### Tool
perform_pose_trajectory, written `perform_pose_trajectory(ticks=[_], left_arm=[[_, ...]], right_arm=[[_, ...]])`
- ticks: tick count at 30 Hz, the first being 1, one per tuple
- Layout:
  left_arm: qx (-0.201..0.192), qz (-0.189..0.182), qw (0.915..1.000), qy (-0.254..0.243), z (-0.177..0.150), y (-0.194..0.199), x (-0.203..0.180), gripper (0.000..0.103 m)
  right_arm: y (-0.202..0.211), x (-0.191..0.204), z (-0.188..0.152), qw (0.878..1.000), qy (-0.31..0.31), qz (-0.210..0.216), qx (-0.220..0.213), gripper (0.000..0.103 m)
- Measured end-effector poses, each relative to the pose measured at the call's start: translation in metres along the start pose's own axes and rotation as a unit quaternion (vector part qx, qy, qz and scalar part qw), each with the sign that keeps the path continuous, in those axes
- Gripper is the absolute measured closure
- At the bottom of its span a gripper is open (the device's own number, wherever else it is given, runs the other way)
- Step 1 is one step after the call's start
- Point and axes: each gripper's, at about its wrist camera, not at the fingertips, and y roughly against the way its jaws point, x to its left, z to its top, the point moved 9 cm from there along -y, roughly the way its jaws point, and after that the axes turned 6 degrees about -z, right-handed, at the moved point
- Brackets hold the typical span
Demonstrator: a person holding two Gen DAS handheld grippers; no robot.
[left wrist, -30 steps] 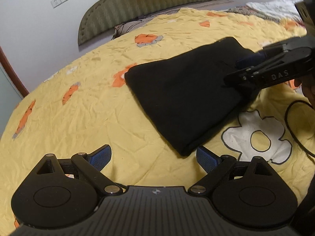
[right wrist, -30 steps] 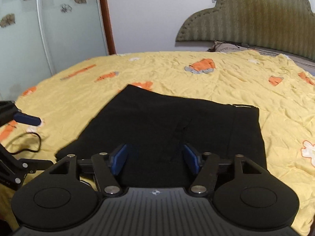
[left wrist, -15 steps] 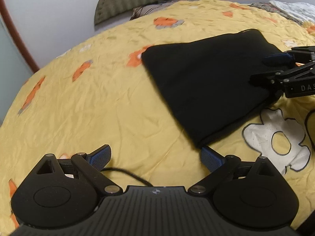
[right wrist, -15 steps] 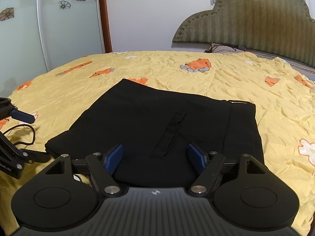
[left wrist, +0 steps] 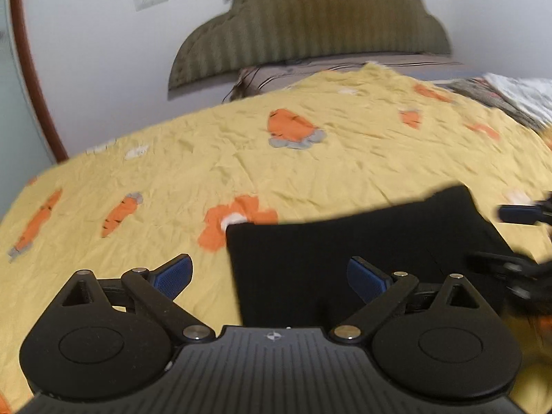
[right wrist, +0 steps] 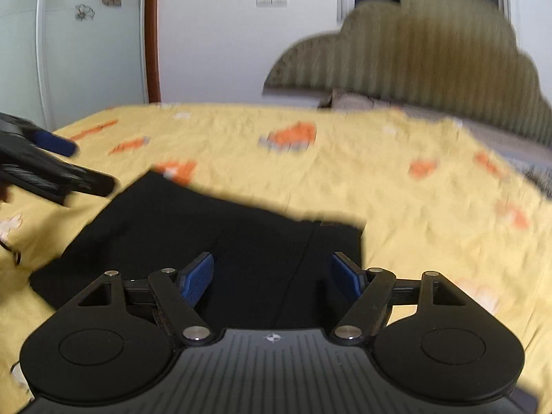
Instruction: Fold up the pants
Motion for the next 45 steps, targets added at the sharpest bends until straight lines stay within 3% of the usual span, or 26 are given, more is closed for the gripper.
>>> perform_pose_trajectory(ticks=[2,5,9,12,17,21,23,26,28,30,31,33,35,37,39,40,45], left_arm=[[0.024,-0.009,0.9989,0.038,0.012,-0.032,0.008,0.008],[0.071,-0.012,0.9936,0.086,0.011,-0.073,0.018,0.021],[0.099,0.004,0.9881,0.118,0.000,-0.109,0.026,0.023],[0.080,0.013,0.9901,0.115,0.007,-0.095,0.024,0.027],[0.047,-0.003,0.9960,0.075,0.002,-0.039,-0.008,0.014],[0.044,-0.022,0.9980,0.039,-0.017,-0.019,-0.042,0.014],[0.048,-0.030,0.9980,0.028,-0.026,-0.019,-0.055,0.014],[0.055,-0.024,0.9980,0.021,-0.036,-0.023,-0.065,0.014],[0.053,-0.026,0.9980,0.022,-0.040,-0.023,-0.068,0.014],[0.055,-0.021,0.9978,0.030,-0.045,-0.020,-0.068,0.014],[0.053,-0.020,0.9978,0.034,-0.046,-0.019,-0.066,0.014],[0.054,-0.018,0.9977,0.038,-0.049,-0.018,-0.066,0.013],[0.054,-0.016,0.9976,0.040,-0.051,-0.020,-0.069,0.013],[0.053,-0.009,0.9980,0.032,-0.052,-0.023,-0.073,0.011],[0.042,-0.002,0.9988,0.025,-0.052,-0.024,-0.076,0.010],[0.043,0.000,0.9988,0.021,-0.053,-0.024,-0.077,0.011],[0.035,0.003,0.9990,0.026,-0.051,-0.007,-0.072,0.011]], right_arm=[[-0.014,-0.008,0.013,1.000,-0.004,0.001,-0.003,0.032],[-0.049,-0.018,0.020,0.999,-0.023,0.018,0.026,0.041],[-0.089,-0.038,0.008,0.997,-0.005,-0.052,0.064,0.040],[-0.073,-0.048,0.015,0.995,-0.015,-0.090,0.032,0.035],[-0.015,-0.068,0.012,0.989,-0.032,-0.146,-0.025,0.035],[0.015,-0.064,-0.005,0.993,-0.092,-0.074,-0.017,0.035],[0.021,-0.045,-0.011,0.996,-0.073,-0.052,-0.013,0.035],[0.015,-0.022,-0.024,0.999,-0.015,-0.051,0.005,0.030],[0.002,-0.027,-0.040,0.992,0.020,-0.117,0.034,0.030],[0.012,-0.039,-0.045,0.981,0.035,-0.189,0.018,0.030],[0.021,-0.043,-0.044,0.981,0.024,-0.195,0.006,0.030],[0.038,-0.044,-0.041,0.988,-0.024,-0.148,-0.019,0.030],[0.044,-0.038,-0.043,0.993,-0.067,-0.093,-0.016,0.030],[0.041,-0.026,-0.048,0.996,-0.072,-0.049,-0.009,0.030],[0.025,-0.020,-0.061,0.997,-0.043,-0.066,0.023,0.028],[0.018,-0.021,-0.067,0.996,-0.039,-0.075,0.034,0.022],[0.043,-0.024,-0.057,0.993,-0.087,-0.075,-0.006,0.022]])
